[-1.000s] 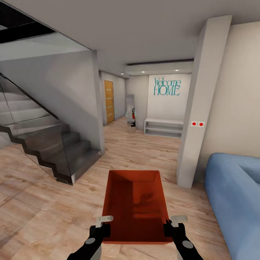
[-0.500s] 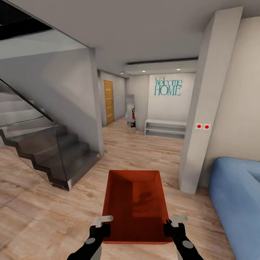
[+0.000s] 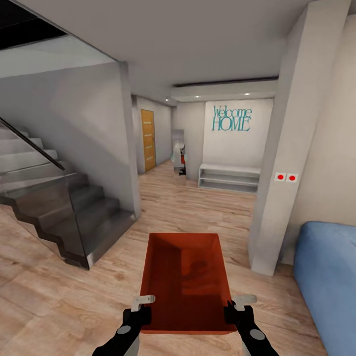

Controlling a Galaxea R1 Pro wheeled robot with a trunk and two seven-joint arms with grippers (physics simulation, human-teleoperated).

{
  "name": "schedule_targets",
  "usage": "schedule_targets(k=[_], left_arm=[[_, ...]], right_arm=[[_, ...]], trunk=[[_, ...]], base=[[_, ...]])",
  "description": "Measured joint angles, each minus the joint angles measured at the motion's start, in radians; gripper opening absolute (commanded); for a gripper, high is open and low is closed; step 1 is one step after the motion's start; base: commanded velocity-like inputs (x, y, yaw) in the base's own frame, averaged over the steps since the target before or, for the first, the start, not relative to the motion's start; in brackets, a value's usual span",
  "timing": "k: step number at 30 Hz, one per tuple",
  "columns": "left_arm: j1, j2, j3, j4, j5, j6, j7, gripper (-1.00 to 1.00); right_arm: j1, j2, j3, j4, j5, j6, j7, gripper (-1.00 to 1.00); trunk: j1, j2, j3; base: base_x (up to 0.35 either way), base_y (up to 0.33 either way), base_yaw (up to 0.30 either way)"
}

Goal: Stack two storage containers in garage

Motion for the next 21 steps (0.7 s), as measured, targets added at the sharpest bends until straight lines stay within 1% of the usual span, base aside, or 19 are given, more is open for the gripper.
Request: schedule_targets(k=[21], left_arm=[[0.000, -0.002, 0.001, 0.000, 0.000, -0.001, 0.002, -1.00]], right_arm=[[0.000, 0.000, -0.002, -0.001, 0.005, 0.000, -0.001, -1.00]], trunk=[[0.000, 0.000, 0.000]], base=[[0.325, 0.000, 0.000]])
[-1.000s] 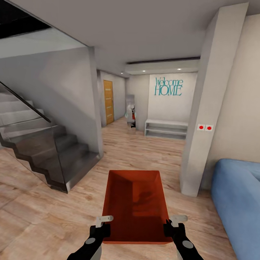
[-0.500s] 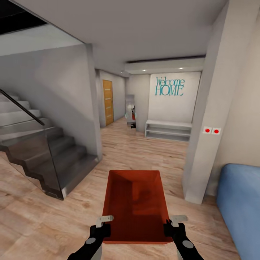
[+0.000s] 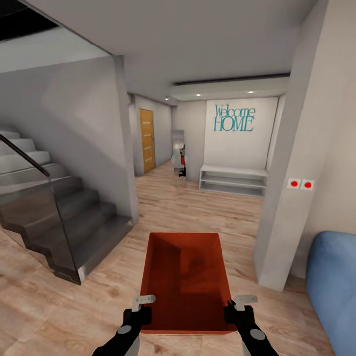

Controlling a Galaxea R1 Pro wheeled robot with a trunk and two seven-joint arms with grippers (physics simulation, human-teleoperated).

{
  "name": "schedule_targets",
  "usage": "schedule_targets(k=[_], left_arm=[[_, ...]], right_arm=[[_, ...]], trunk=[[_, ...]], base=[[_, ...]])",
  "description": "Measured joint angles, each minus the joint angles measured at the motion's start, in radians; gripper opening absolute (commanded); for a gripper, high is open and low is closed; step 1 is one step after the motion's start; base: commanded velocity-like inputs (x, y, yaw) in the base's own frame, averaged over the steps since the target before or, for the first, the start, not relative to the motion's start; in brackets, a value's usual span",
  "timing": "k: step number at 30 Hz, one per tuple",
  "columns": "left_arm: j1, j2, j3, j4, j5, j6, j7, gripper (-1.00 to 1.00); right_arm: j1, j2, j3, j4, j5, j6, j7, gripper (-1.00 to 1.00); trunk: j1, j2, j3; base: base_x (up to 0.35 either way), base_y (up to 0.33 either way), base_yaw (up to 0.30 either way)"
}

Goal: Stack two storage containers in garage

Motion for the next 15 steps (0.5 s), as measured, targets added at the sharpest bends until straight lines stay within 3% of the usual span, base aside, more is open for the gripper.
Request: schedule_targets(k=[15], left_arm=[[0.000, 0.000, -0.001, 0.000, 0.001, 0.000, 0.000, -1.00]], right_arm=[[0.000, 0.000, 0.001, 0.001, 0.000, 0.000, 0.000, -1.00]], trunk=[[0.000, 0.000, 0.000]], base=[[0.325, 0.000, 0.000]])
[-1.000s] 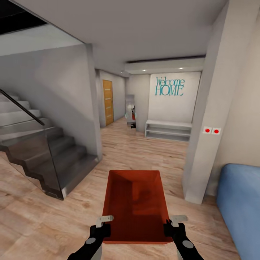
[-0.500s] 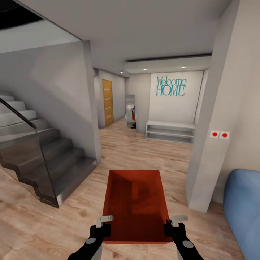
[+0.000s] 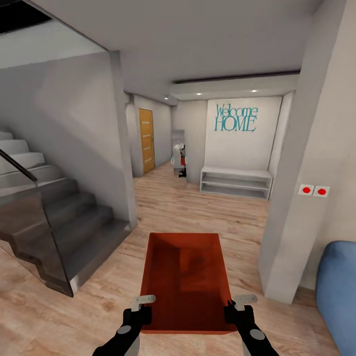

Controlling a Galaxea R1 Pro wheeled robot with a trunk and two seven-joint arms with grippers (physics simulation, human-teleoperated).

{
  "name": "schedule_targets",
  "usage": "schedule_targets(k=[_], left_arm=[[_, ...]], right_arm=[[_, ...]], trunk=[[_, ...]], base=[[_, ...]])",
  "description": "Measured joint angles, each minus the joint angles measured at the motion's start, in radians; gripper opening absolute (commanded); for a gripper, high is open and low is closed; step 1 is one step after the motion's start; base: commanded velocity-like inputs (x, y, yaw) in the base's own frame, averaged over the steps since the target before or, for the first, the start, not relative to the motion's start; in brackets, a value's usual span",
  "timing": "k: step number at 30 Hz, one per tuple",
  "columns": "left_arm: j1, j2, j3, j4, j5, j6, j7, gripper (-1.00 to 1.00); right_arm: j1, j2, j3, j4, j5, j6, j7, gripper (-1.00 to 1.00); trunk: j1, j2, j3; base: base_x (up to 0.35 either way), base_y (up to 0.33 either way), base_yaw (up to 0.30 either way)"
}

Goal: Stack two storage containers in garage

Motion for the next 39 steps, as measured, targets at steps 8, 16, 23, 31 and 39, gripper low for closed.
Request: schedule_targets(k=[8, 16, 23, 31, 39], left_arm=[[0.000, 0.002, -0.001, 0.000, 0.000, 0.001, -0.001, -1.00], [0.000, 0.002, -0.002, 0.000, 0.000, 0.002, -0.002, -1.00], [0.000, 0.002, -0.002, 0.000, 0.000, 0.002, -0.002, -1.00], [0.000, 0.003, -0.003, 0.000, 0.001, 0.002, -0.002, -1.00], [0.000, 0.002, -0.002, 0.000, 0.001, 0.002, -0.002, -1.00]], right_arm=[[0.000, 0.000, 0.001, 0.001, -0.002, 0.000, 0.001, -1.00], [0.000, 0.001, 0.001, 0.001, -0.002, 0.000, 0.001, -1.00], [0.000, 0.001, 0.001, 0.001, -0.002, 0.000, 0.001, -1.00], [0.000, 0.001, 0.001, 0.001, -0.002, 0.000, 0.002, -1.00], [0.000, 0.001, 0.000, 0.001, -0.002, 0.000, 0.002, -1.00]], trunk=[[0.000, 0.000, 0.000], [0.000, 0.000, 0.000], [0.000, 0.000, 0.000], [0.000, 0.000, 0.000], [0.000, 0.000, 0.000]], base=[[0.326, 0.000, 0.000], [0.326, 0.000, 0.000], [0.326, 0.000, 0.000], [0.326, 0.000, 0.000], [0.326, 0.000, 0.000]])
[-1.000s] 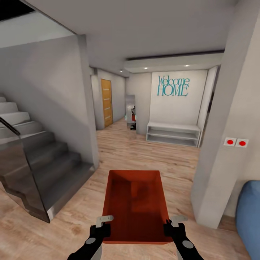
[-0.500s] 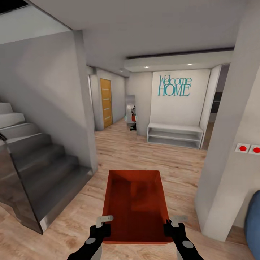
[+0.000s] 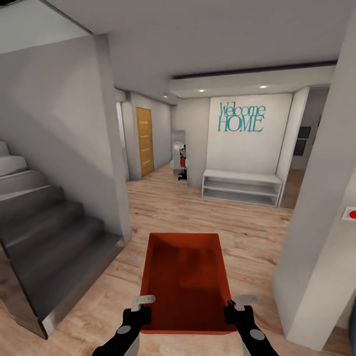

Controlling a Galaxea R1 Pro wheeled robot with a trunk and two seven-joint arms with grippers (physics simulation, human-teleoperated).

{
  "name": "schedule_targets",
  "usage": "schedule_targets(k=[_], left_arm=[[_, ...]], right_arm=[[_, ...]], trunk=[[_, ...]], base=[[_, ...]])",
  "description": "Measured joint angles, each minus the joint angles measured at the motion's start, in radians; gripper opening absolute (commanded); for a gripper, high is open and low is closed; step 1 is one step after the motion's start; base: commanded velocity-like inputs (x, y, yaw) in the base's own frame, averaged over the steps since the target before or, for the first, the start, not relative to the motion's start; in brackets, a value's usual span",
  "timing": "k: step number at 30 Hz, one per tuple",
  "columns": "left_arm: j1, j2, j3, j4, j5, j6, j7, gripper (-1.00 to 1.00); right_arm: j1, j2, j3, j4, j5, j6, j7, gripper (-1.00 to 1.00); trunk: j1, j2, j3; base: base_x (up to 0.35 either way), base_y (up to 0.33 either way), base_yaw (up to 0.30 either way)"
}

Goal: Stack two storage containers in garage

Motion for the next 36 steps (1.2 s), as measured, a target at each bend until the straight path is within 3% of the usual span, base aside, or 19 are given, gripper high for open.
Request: schedule_targets(k=[25, 36], left_arm=[[0.000, 0.000, 0.001, 0.000, -0.001, 0.000, 0.000, -1.00], [0.000, 0.000, 0.001, 0.000, -0.001, 0.000, 0.000, -1.00]], right_arm=[[0.000, 0.000, 0.000, 0.000, 0.000, 0.000, 0.000, -1.00], [0.000, 0.000, 0.000, 0.000, 0.000, 0.000, 0.000, -1.00]], trunk=[[0.000, 0.000, 0.000], [0.000, 0.000, 0.000]], base=[[0.326, 0.000, 0.000], [0.326, -0.120, 0.000]])
